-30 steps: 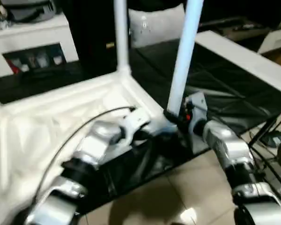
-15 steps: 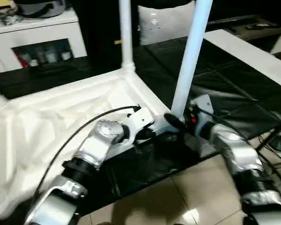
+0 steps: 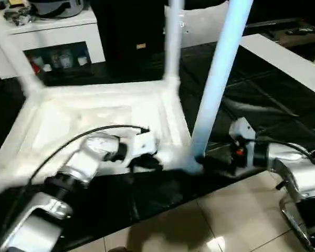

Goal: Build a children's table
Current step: Rotate leg to tighten

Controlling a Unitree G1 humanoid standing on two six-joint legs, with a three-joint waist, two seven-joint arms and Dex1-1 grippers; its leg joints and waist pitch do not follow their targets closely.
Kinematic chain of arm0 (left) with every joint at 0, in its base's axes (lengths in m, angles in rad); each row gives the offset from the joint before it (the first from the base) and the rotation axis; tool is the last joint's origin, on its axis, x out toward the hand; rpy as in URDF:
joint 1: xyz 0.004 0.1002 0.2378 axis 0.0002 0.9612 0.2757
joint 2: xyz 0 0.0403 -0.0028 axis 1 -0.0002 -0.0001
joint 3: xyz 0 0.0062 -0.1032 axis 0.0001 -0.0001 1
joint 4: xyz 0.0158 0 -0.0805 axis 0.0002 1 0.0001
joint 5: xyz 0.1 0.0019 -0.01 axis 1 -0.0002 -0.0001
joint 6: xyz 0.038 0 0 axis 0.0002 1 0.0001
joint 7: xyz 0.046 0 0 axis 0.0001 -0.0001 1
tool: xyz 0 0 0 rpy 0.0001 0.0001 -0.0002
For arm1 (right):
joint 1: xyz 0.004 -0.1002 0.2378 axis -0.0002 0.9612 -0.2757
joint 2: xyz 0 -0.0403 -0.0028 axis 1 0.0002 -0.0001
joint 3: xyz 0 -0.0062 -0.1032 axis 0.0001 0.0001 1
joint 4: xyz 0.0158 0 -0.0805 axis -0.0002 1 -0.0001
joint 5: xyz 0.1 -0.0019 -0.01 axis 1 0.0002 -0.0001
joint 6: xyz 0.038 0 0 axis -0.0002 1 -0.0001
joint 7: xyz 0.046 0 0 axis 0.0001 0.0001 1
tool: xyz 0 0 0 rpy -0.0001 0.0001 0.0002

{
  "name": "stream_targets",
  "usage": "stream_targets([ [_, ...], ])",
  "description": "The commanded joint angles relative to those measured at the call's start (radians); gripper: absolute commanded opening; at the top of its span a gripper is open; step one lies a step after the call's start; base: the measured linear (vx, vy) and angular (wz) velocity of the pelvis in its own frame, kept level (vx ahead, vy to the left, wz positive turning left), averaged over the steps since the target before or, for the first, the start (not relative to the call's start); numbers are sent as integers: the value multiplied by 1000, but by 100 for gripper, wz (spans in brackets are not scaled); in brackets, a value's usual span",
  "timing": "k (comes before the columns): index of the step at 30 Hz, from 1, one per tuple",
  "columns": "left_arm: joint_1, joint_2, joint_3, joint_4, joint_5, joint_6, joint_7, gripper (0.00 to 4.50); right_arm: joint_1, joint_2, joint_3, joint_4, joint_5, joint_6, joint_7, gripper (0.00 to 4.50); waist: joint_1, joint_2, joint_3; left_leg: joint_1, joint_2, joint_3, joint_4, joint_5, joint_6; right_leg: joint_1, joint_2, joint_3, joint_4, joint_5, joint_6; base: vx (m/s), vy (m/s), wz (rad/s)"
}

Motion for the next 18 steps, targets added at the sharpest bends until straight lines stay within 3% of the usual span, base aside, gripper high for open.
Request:
stream_targets([
  [1,-12,-4,-59,-4,15,-31,-59,0,-4,-12,9,-27,20,10,38,431,-1,2,-59,7,44,-6,-65,-147,96,53,-57,52,-70,-29,-270,0,0,0],
  [5,-20,19,-101,3,16,-80,-134,0,-7,-31,67,-37,31,0,142,390,5,-6,-60,7,44,-5,-64,-139,98,54,-59,53,-68,-25,-272,0,0,0],
  [10,-20,13,-99,4,14,-92,-154,0,-6,-26,80,-56,45,31,194,348,17,-8,-60,9,44,-4,-64,-132,91,54,-60,54,-69,-53,-265,0,0,0],
  [12,-22,11,-99,9,13,-98,-158,0,-4,-28,85,-61,45,38,207,348,19,-7,-61,8,45,-6,-63,-121,92,53,-60,54,-66,-35,-264,0,0,0],
  [14,-23,9,-101,18,14,-105,-159,0,-3,-29,90,-61,45,40,212,314,19,-7,-61,7,44,-6,-63,-120,92,54,-60,54,-66,-30,-265,0,0,0],
  [18,-25,8,-105,31,13,-113,-160,0,-2,-33,95,-60,55,49,226,293,20,-7,-62,7,43,-5,-62,-121,89,55,-61,54,-67,-36,-264,0,0,0],
])
